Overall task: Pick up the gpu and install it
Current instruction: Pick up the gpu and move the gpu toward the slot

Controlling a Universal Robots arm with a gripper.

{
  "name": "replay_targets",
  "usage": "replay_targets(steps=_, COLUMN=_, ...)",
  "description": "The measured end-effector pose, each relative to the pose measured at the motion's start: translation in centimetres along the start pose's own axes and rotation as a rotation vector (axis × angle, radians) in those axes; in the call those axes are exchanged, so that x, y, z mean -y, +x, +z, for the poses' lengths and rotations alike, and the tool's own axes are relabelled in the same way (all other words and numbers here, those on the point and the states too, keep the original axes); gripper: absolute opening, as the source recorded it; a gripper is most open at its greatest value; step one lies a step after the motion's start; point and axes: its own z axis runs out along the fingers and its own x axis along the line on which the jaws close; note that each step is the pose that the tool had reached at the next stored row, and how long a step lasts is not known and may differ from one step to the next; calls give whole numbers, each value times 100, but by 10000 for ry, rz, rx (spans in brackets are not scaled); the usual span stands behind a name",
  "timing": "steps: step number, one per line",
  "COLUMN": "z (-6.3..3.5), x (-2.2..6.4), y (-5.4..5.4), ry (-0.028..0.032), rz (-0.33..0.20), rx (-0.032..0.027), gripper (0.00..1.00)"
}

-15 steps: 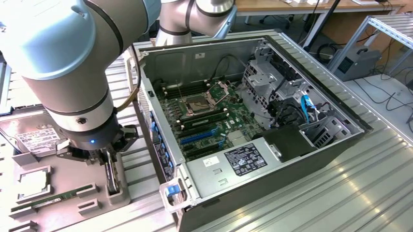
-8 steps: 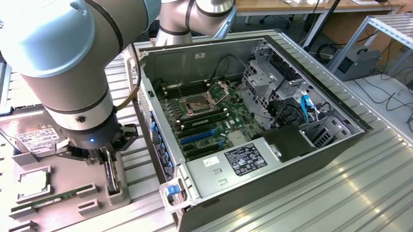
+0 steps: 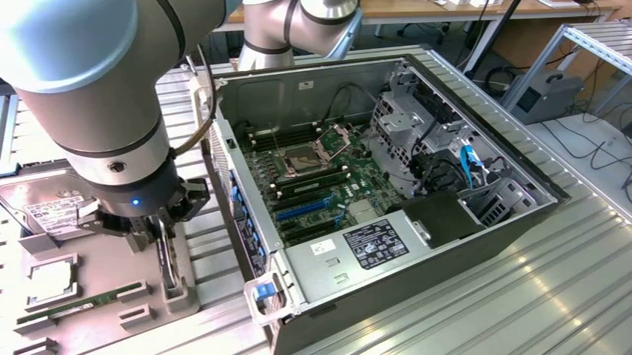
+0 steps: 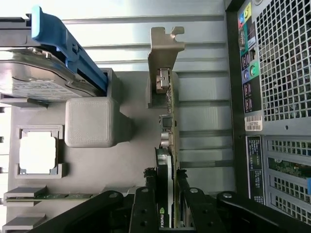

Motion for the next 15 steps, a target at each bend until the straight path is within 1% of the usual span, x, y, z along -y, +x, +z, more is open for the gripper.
replay_targets(steps=4, z=-75, x=-11, y=-1, ry=-56, rz=0, rx=-2, gripper=27)
replay_targets(steps=6, z=-116, x=-17, y=-3, ry=-74, rz=0, rx=-3, gripper=27)
replay_targets(steps=8, z=-175, x=-25, y=-9, ry=-79, rz=0, rx=-3, gripper=27)
replay_targets(steps=12, z=-249, x=-37, y=-19, ry=-79, rz=1, rx=-2, gripper=27)
replay_targets(steps=15, z=-340, x=-50, y=-28, ry=-80, rz=0, rx=-2, gripper=27)
